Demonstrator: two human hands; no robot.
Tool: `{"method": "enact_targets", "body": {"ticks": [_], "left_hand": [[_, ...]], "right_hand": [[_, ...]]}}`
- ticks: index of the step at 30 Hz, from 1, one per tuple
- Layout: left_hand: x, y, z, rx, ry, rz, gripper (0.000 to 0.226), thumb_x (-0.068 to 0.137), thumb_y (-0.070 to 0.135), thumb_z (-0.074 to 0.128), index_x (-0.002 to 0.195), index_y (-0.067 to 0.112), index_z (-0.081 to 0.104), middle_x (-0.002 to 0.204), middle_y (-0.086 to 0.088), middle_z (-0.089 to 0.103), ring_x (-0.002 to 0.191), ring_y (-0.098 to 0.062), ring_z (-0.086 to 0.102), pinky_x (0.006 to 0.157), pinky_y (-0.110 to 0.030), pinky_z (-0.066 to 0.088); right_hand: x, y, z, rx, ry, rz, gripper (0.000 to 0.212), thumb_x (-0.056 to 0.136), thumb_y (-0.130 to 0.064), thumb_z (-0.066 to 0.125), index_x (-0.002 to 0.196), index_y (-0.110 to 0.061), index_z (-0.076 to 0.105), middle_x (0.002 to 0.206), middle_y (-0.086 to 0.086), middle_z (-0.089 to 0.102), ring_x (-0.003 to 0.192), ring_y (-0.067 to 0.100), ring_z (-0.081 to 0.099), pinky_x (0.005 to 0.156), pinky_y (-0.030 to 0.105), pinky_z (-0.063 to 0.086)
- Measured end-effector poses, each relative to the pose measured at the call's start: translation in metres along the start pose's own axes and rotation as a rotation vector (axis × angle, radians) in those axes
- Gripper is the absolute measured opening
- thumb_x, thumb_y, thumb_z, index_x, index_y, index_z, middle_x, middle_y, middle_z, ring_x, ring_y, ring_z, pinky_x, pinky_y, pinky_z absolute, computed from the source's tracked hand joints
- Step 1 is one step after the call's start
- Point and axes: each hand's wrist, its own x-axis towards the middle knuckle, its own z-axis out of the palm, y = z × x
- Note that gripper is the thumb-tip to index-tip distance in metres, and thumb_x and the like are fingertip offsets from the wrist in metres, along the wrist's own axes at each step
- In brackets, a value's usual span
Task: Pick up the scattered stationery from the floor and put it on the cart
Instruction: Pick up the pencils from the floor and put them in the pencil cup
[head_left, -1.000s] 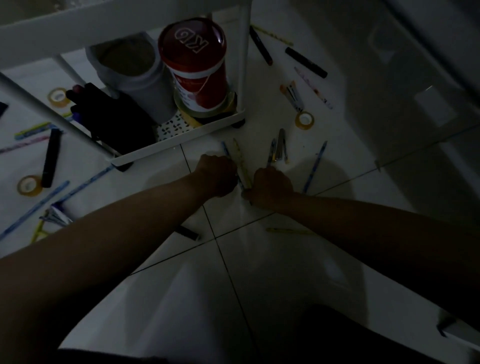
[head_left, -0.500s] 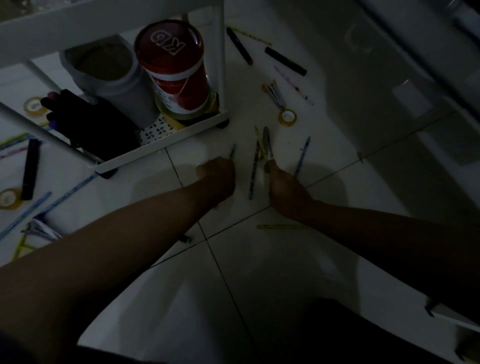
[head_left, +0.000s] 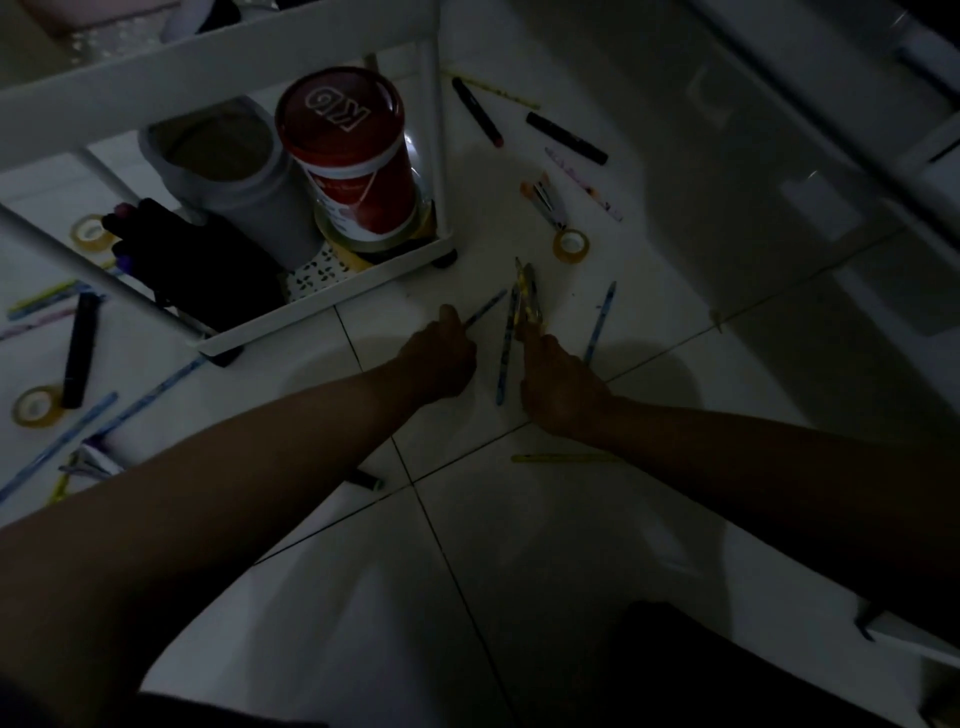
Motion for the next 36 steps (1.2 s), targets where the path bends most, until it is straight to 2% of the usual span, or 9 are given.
{"method": "enact_targets", "body": {"ticks": [3,6,12,18,24,28,31,34,36], "left_hand": [[0.003,0.011,0.005,0.072,-0.027,0.047,0.069,0.101,0.028,0.041,0.146,-0.008,0.004,0.126,-0.029,0.05,0.1,-0.038,0.056,0.068,-0.032,0.04],[0.006,0.022,0.011,0.098,-0.067,0.029,0.065,0.097,0.033,0.049,0.144,0.001,0.018,0.121,-0.021,0.053,0.086,-0.028,0.056,0.056,-0.029,0.039],[0.014,0.03,0.027,0.301,-0.185,0.029,0.063,0.09,0.031,0.062,0.138,0.003,0.031,0.123,-0.018,0.051,0.103,-0.031,0.058,0.065,-0.031,0.043],[0.019,0.034,0.031,0.38,-0.207,0.063,0.048,0.097,0.027,0.05,0.137,0.003,0.04,0.134,-0.018,0.047,0.115,-0.032,0.054,0.077,-0.032,0.044],[0.018,0.026,0.024,0.221,-0.174,0.021,0.045,0.099,0.04,0.042,0.124,0.002,0.044,0.111,-0.013,0.051,0.084,-0.024,0.051,0.065,-0.03,0.04],[0.008,0.017,0.014,0.147,-0.111,-0.003,0.043,0.1,0.038,0.038,0.124,0.002,0.043,0.108,-0.013,0.051,0.088,-0.027,0.052,0.067,-0.028,0.038],[-0.001,0.012,0.004,0.095,-0.155,0.021,0.041,0.103,0.03,0.035,0.127,-0.003,0.043,0.12,-0.021,0.051,0.094,-0.031,0.055,0.069,-0.028,0.037],[-0.008,0.008,-0.007,0.023,-0.131,0.055,0.038,0.103,0.023,0.038,0.126,-0.006,0.038,0.114,-0.025,0.055,0.073,-0.023,0.049,0.065,-0.031,0.037],[-0.013,0.007,-0.013,0.04,-0.103,0.084,0.035,0.102,0.021,0.039,0.125,-0.006,0.037,0.111,-0.025,0.056,0.076,-0.023,0.047,0.066,-0.031,0.037]], "right_hand": [[-0.01,0.005,-0.003,-0.068,0.033,-0.068,0.066,0.1,-0.029,0.044,0.15,0.0,0.012,0.128,0.018,0.048,0.104,0.03,0.052,0.071,0.028,0.034],[-0.02,0.012,-0.006,-0.205,0.009,-0.114,0.062,0.098,-0.031,0.045,0.148,-0.003,0.021,0.119,0.018,0.054,0.093,0.033,0.057,0.063,0.029,0.032],[-0.029,0.026,-0.012,-0.427,-0.048,-0.204,0.049,0.098,-0.031,0.043,0.14,-0.006,0.035,0.102,0.015,0.062,0.083,0.034,0.061,0.057,0.031,0.033],[-0.029,0.033,-0.015,-0.36,-0.028,-0.05,0.048,0.098,-0.02,0.042,0.143,-0.007,0.031,0.111,0.018,0.061,0.093,0.037,0.062,0.071,0.039,0.049],[-0.018,0.04,-0.02,-0.284,0.047,0.132,0.051,0.099,-0.028,0.042,0.146,-0.01,0.03,0.121,0.016,0.058,0.101,0.034,0.06,0.072,0.035,0.046],[-0.006,0.036,-0.02,-0.22,-0.011,0.261,0.055,0.101,-0.023,0.041,0.15,-0.007,0.021,0.137,0.018,0.046,0.118,0.034,0.052,0.09,0.038,0.045],[-0.002,0.031,-0.02,-0.143,-0.016,0.298,0.05,0.099,-0.013,0.043,0.144,-0.001,0.027,0.135,0.022,0.046,0.117,0.037,0.052,0.093,0.043,0.045],[0.002,0.026,-0.02,-0.014,-0.016,0.374,0.052,0.098,-0.007,0.044,0.146,0.001,0.025,0.14,0.022,0.043,0.124,0.036,0.048,0.101,0.042,0.043],[0.005,0.025,-0.021,0.049,-0.021,0.428,0.061,0.096,-0.008,0.049,0.149,0.002,0.019,0.142,0.022,0.041,0.127,0.035,0.046,0.103,0.04,0.041]]}}
